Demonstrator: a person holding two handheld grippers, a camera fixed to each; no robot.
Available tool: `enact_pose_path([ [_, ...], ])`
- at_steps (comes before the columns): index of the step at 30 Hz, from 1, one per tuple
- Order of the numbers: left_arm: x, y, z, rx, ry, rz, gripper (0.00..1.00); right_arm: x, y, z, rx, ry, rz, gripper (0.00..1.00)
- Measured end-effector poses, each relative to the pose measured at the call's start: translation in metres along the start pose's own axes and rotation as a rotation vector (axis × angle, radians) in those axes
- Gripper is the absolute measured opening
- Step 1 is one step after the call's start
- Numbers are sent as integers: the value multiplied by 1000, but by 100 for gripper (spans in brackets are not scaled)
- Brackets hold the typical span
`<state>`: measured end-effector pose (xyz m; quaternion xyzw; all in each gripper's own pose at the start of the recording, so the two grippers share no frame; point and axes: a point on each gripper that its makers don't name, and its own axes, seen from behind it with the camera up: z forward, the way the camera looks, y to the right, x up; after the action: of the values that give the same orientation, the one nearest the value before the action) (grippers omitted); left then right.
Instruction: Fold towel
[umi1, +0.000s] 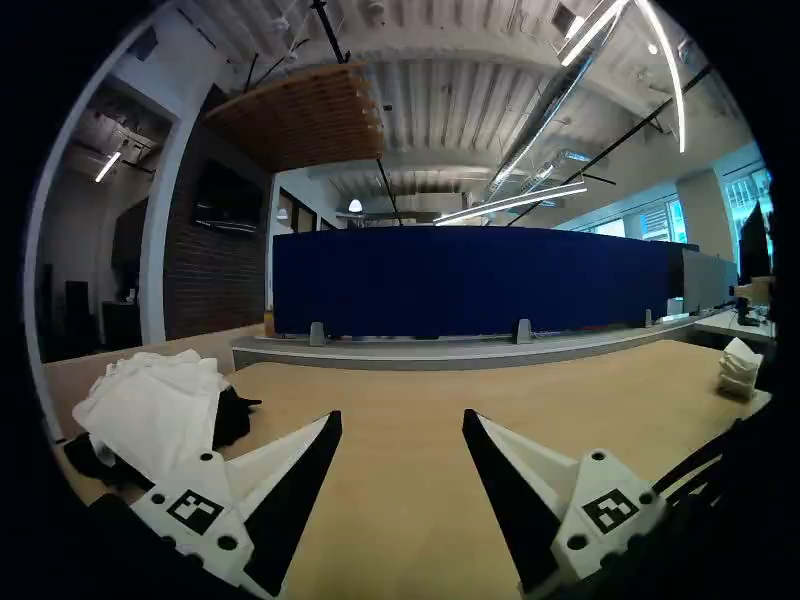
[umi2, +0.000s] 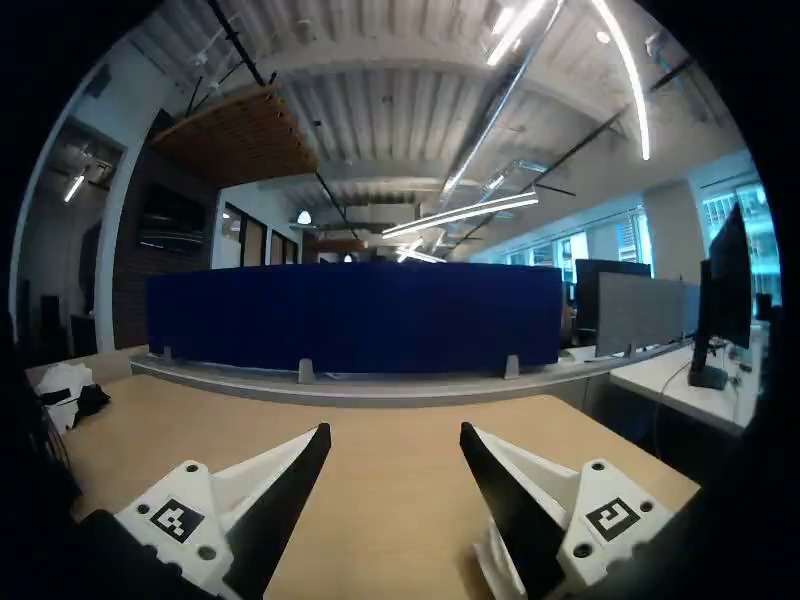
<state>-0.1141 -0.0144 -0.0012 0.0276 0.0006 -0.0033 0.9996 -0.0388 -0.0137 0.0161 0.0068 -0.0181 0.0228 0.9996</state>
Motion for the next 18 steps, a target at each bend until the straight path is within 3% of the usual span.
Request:
enact_pose_path([
  [9, 0, -1, 0, 0, 0, 0, 89, -43, 6, -5, -5, -1, 36, 100],
  [18, 1, 0, 0, 0, 0, 0, 89, -62, 7, -9, -2, -3, 73, 100],
])
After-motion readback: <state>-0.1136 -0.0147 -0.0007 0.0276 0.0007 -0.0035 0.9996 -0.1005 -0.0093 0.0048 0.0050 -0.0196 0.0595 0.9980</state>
